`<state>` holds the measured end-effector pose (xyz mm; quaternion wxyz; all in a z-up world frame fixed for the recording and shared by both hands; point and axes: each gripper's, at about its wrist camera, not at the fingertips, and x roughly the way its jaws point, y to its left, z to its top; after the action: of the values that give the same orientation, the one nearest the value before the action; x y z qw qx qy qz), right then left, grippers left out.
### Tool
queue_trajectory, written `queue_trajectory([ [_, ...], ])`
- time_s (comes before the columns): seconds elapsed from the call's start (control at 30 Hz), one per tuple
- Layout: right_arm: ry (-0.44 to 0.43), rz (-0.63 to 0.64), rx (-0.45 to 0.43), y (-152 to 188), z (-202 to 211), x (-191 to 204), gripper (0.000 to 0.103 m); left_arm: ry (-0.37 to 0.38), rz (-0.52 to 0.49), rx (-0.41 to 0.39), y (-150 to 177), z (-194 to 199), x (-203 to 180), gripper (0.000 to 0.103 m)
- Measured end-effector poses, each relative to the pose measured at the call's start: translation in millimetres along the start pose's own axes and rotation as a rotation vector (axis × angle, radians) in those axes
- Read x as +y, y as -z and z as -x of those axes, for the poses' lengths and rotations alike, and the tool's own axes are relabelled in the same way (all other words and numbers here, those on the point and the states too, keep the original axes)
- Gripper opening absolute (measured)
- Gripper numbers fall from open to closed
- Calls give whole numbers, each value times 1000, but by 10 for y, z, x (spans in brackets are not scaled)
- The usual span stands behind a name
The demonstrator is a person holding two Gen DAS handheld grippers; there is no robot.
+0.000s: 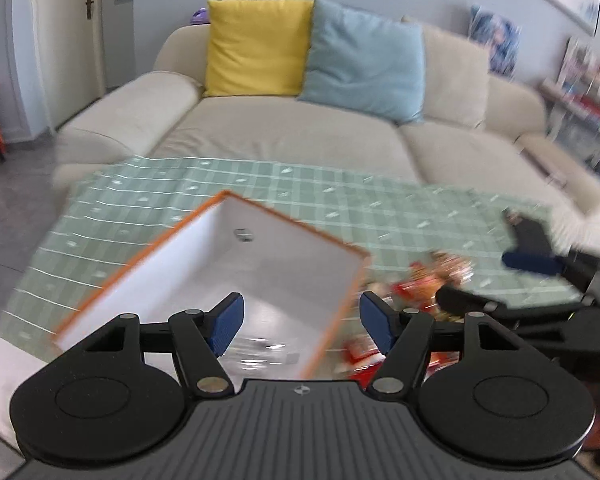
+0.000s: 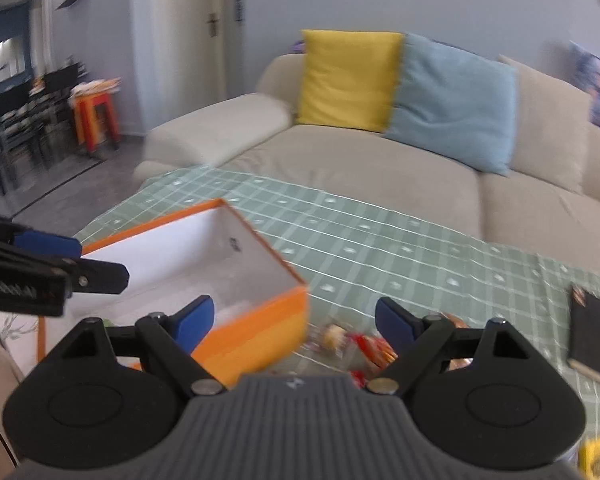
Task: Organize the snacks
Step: 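Move both grippers back toward the snack pile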
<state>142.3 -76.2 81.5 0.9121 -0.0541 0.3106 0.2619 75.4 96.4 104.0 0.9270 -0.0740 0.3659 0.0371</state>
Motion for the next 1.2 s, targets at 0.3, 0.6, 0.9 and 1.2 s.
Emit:
queue_trajectory([
  [0.3, 117, -204, 22, 485, 421, -629, 94, 130, 52, 0, 278, -193, -454, 79],
  [0.6, 222, -303, 106, 1029, 451, -986, 94, 160, -27, 41, 655, -514, -817, 79],
  [0.9, 283, -318, 170, 1353, 191, -1062, 94, 132, -89, 93, 948, -827, -934, 79],
  [1.2, 293, -353, 150, 1374, -47, -1159, 87, 77, -192, 96, 951, -1065, -1005, 79],
])
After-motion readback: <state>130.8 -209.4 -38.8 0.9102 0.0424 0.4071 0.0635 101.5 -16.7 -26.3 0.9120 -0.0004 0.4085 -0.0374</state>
